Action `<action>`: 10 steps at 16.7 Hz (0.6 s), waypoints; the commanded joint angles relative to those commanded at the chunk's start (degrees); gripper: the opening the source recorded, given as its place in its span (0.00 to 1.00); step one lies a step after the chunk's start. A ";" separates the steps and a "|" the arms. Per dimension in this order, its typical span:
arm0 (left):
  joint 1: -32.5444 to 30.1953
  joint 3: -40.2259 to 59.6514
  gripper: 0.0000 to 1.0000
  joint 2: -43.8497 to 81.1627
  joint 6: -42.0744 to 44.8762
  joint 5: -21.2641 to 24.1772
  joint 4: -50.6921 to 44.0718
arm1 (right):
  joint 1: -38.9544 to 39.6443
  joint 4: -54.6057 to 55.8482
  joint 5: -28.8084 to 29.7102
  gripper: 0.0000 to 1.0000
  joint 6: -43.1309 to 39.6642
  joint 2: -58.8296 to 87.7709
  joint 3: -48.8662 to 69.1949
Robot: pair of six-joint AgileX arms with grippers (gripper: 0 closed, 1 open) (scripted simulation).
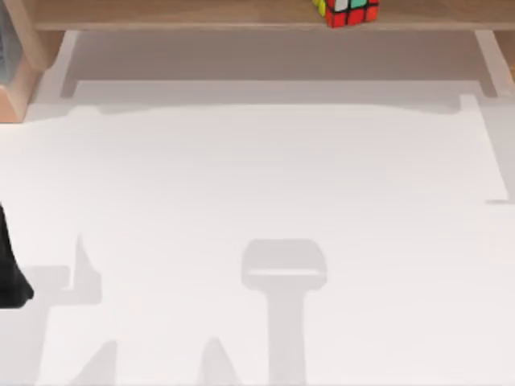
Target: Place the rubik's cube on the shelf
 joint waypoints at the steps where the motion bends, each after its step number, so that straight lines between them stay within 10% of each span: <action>1: 0.00 0.00 1.00 0.00 0.00 0.00 0.00 | 0.73 -0.70 0.74 1.00 -0.02 0.37 1.04; 7: 0.00 0.00 1.00 0.00 0.00 0.00 0.00 | 2.00 -1.90 2.01 1.00 -0.05 1.01 2.84; 10: 0.00 0.00 1.00 0.00 0.00 0.00 0.00 | 2.00 -1.90 2.01 0.77 -0.05 1.01 2.84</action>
